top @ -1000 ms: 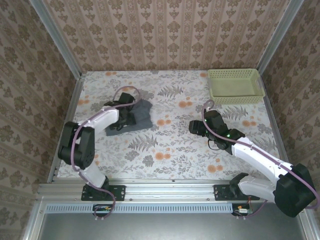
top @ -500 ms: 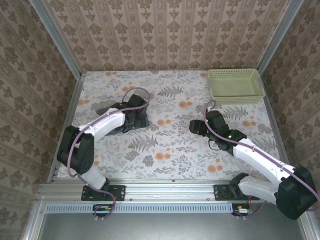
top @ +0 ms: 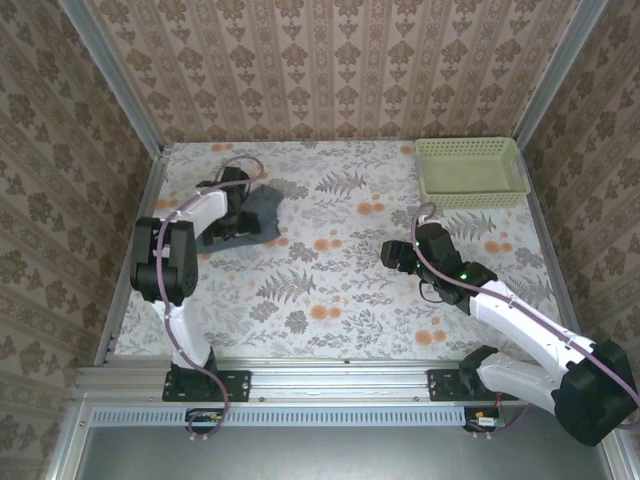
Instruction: Fold the inside-out t-shirt
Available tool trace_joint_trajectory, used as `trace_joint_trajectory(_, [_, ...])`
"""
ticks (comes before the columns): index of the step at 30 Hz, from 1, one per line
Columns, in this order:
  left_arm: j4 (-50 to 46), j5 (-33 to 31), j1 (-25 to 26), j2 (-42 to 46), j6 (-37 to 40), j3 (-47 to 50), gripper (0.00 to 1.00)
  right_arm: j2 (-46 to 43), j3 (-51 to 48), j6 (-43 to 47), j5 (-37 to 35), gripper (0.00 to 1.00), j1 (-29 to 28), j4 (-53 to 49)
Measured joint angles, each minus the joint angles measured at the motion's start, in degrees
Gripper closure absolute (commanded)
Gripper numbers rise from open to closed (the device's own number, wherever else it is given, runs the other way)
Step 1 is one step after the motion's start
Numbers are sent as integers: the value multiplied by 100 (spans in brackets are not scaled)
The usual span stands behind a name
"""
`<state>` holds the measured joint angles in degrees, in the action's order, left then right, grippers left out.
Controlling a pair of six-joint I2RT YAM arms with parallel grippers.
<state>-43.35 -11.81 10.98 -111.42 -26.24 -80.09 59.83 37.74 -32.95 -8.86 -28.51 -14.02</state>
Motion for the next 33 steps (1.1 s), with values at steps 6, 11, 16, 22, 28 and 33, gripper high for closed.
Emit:
trace_joint_trajectory(6, [-481,-330,-407,-1097,621,-1541,0,0,0,4,-2,20,28,-90])
trace_joint_trajectory(11, [-719,-636,-595,-1681,1200,-2441,0,-140,2,26,-76,19,61,-297])
trace_joint_trajectory(16, [-789,-968,-817,-2044,1829,-3086,0,-358,2,48,-186,19,96,-494])
trace_joint_trajectory(22, [-787,-1145,-1104,-2328,2446,-3762,0,-573,2,44,-284,19,116,-710])
trace_joint_trajectory(28, [-802,-1309,-1143,-2538,2844,-4415,0,-765,2,39,-323,19,116,-905])
trace_joint_trajectory(33, [-551,-1574,-887,-2124,2929,-3891,0,-859,52,90,-581,13,138,-1102])
